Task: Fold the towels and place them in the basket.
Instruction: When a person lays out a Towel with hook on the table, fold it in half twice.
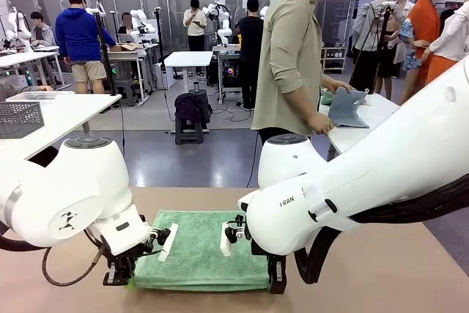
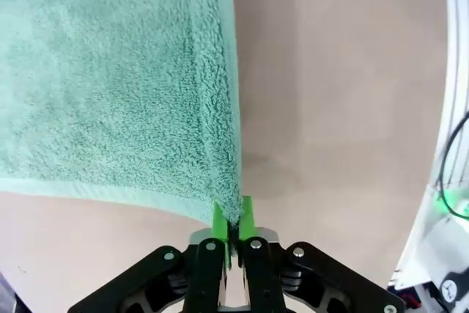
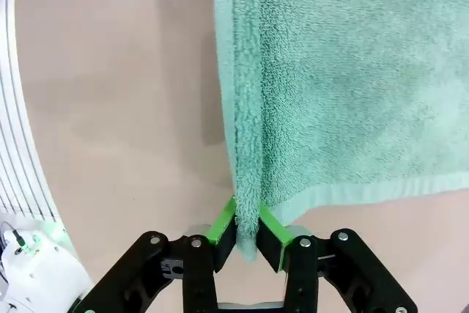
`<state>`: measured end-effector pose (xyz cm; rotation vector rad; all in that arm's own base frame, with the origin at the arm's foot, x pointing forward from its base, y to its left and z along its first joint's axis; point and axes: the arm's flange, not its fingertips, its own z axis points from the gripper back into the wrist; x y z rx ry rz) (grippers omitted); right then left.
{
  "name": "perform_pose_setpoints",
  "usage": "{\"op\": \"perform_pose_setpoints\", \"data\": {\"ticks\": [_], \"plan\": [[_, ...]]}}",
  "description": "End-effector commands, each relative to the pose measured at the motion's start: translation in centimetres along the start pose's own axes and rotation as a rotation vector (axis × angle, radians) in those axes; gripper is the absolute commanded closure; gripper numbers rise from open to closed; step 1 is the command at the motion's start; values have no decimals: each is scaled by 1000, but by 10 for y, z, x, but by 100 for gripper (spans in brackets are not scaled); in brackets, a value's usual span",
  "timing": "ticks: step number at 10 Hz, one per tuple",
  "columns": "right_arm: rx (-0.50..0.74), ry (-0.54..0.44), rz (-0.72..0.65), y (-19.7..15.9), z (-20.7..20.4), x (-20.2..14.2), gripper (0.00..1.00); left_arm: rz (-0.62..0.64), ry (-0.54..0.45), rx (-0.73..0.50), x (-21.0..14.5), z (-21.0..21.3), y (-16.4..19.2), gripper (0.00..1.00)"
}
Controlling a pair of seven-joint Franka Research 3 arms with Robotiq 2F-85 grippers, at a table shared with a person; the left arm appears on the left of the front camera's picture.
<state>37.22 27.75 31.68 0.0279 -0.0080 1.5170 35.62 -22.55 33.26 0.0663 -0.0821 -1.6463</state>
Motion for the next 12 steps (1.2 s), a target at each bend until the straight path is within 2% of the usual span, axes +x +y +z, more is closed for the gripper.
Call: {"op": "perform_pose_setpoints", "data": {"ticks": [1,8,12], "plan": [[-15,-3,22,-11,16,-5,100,-22,0,-3,-31,4,-29,96],[-53,-13,18,-74,51,-1,100,-44,28,69,-13,56,38,96],[-76,-29,19,-117,48,7,100,-13,31,64,-8,53,88,96]]}}
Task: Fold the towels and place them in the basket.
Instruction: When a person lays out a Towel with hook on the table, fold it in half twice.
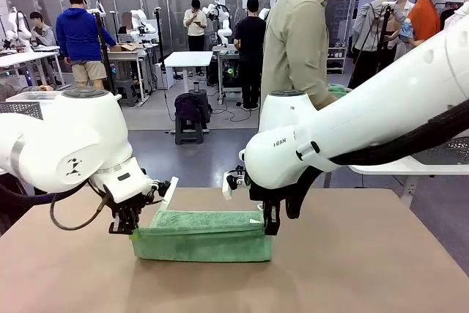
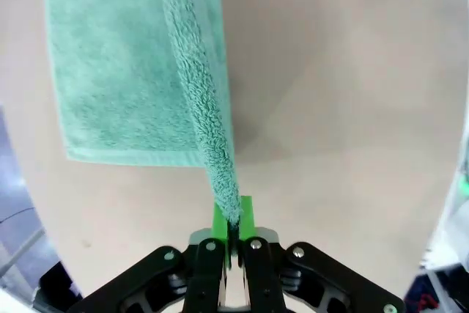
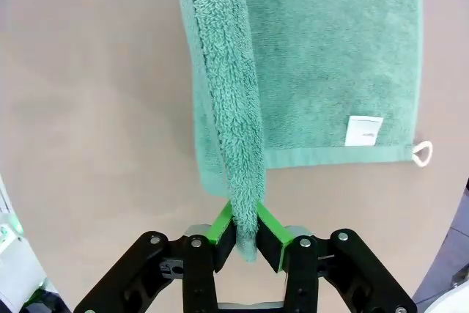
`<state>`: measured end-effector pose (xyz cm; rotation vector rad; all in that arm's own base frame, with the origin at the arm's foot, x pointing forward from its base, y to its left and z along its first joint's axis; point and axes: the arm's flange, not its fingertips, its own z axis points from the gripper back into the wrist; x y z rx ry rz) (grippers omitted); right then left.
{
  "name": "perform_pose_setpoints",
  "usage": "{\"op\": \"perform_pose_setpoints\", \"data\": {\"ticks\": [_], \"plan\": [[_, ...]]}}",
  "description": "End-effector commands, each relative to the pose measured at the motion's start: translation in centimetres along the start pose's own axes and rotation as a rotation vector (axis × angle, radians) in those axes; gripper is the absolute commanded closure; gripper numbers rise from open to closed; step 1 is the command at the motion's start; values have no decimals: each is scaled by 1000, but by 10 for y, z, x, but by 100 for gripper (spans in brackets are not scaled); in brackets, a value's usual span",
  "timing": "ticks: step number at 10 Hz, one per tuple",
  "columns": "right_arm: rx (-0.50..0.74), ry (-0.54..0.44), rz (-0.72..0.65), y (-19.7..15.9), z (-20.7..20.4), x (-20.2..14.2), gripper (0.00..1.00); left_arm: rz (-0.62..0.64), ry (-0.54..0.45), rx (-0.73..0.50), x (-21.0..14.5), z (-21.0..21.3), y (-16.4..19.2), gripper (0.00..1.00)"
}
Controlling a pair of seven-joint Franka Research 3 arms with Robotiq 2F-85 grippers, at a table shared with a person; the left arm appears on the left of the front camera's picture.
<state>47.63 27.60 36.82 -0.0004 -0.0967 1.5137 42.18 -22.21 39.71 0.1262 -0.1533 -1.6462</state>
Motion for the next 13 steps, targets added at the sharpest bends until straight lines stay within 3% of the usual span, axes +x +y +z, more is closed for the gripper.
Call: {"op": "perform_pose_setpoints", "data": {"ticks": [1,9,13], "plan": [[-3,9,16,-25,-12,4,100,-14,28,-11,0,-15,33,96],[10,-20,-45,-94,-49,7,100,64,72,-42,5,-76,134,96],[8,-45,-79,-110,-52,-3,100,113,63,-61,-9,-90,153,96]]}}
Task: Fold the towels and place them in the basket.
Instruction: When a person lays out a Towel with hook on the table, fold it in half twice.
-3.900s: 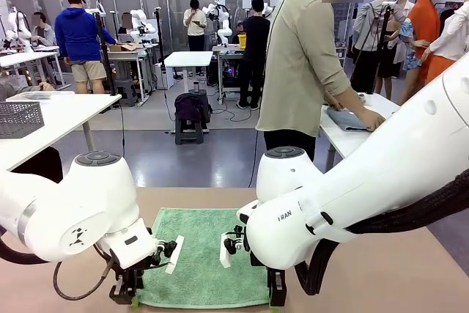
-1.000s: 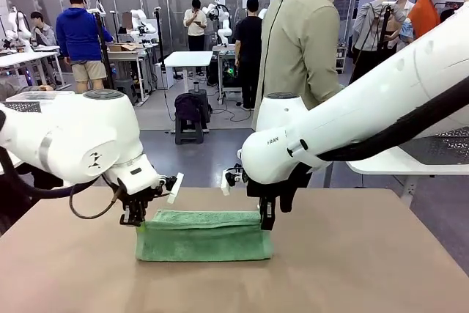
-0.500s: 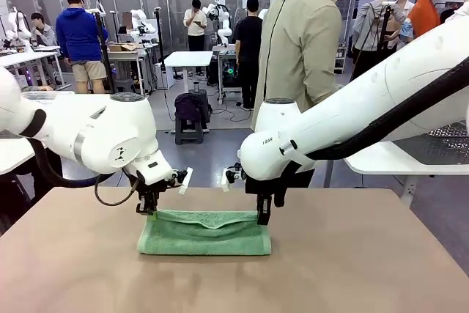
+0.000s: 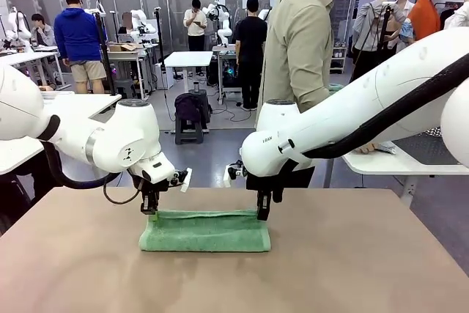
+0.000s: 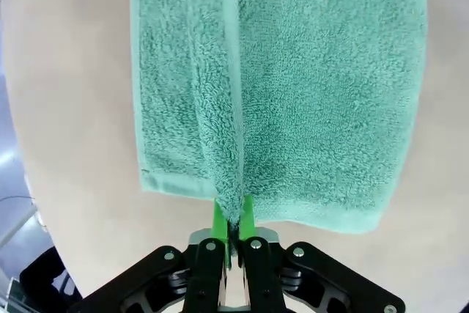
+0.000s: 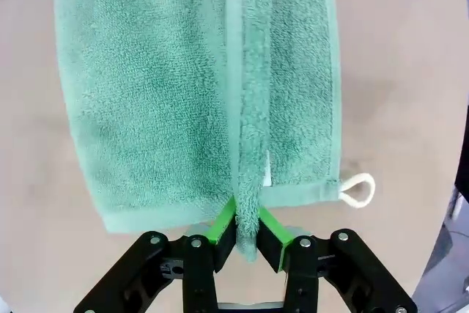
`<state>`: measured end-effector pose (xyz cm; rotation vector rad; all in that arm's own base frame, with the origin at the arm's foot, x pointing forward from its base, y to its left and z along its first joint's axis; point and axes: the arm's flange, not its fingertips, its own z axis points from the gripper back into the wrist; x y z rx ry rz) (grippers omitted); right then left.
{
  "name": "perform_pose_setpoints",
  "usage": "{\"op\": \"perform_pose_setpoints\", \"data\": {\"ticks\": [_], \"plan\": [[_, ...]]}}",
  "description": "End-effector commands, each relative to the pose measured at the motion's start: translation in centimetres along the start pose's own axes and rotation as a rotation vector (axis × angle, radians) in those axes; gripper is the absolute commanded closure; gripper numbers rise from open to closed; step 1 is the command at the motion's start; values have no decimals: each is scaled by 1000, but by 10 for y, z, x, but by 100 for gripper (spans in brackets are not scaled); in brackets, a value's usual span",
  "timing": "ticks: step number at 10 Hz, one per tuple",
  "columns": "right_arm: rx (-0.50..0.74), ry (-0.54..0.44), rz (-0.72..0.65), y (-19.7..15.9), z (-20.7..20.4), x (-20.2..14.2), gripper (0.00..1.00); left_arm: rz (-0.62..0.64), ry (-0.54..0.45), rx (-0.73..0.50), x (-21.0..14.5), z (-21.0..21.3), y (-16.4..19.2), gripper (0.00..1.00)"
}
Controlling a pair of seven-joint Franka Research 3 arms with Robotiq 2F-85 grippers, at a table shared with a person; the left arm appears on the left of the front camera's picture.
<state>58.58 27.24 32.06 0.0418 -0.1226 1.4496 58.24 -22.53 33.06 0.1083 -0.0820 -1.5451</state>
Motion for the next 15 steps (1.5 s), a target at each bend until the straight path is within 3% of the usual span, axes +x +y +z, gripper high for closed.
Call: {"op": "perform_pose_setpoints", "data": {"ticks": [1,2,3,4,5,6,7,8,9,10,12,15], "plan": [[-7,-5,-16,-6,2,-5,100,12,21,-2,0,2,10,96],[-18,-9,-14,-8,0,-6,100,2,22,-1,1,0,13,96],[-14,-24,-10,-8,-3,-4,87,-6,12,-2,3,-1,13,78],[-30,-32,-6,-8,-3,-4,70,1,8,17,3,0,13,74],[-63,-42,-4,-8,-2,-4,67,17,4,45,1,2,14,58],[-91,-48,-4,-8,0,-4,50,36,3,69,-1,4,14,54],[-99,-51,-4,-8,2,-4,47,47,7,86,-4,7,14,39],[-99,-51,-7,-8,5,-4,30,51,9,101,-7,11,13,35],[-103,-49,-4,-4,16,-4,27,51,3,121,-14,21,11,20],[-101,-48,-12,2,30,-6,18,39,-3,125,-23,34,8,17],[-86,-46,-61,27,72,-12,18,38,-11,183,-48,74,-5,17],[52,-176,-429,89,141,-26,18,32,-123,99,-88,133,-53,17]]}}
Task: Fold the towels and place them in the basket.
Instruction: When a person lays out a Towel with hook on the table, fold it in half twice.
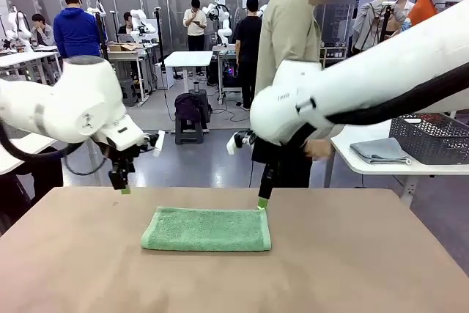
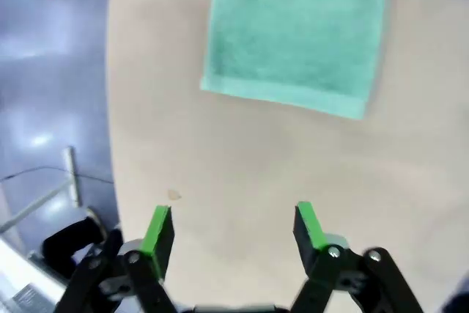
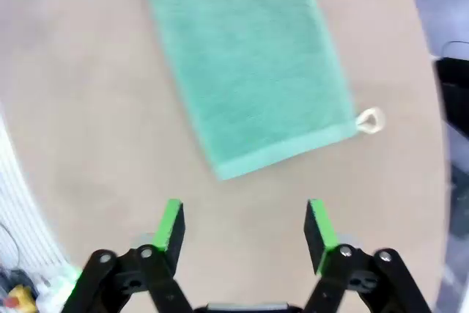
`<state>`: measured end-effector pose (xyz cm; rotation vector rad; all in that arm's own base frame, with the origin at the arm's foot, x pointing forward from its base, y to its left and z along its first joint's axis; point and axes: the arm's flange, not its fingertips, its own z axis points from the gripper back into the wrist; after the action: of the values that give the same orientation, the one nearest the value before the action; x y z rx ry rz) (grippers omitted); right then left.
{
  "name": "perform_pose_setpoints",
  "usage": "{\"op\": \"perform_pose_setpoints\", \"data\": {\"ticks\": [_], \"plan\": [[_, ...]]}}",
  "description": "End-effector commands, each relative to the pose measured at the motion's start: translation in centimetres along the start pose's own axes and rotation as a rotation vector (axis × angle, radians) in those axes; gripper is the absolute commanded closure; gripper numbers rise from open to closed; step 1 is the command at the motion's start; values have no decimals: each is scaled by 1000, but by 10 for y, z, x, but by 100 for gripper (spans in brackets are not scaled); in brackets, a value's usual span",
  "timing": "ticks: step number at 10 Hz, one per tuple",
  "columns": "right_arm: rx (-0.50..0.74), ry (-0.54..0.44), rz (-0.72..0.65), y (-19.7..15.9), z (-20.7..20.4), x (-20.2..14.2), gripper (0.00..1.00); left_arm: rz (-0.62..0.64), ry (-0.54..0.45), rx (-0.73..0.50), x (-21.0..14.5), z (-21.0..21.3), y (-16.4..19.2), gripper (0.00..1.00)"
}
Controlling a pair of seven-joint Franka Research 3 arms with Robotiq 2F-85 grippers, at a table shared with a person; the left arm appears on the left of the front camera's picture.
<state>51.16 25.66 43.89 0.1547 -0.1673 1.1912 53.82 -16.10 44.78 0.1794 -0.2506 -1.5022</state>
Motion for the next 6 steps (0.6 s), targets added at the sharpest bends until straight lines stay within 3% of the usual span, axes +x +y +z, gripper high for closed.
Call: {"op": "perform_pose_setpoints", "data": {"ticks": [1,3,5,6], "plan": [[39,-175,-332,34,37,-31,18,10,-136,-90,-34,30,-33,17],[143,-316,-614,55,57,-70,18,59,-383,-180,-69,45,-50,17],[182,-306,-864,52,46,-86,18,169,-628,-254,-106,35,-54,17],[261,-293,-938,48,33,-87,18,179,-756,-330,-123,22,-53,17]]}}
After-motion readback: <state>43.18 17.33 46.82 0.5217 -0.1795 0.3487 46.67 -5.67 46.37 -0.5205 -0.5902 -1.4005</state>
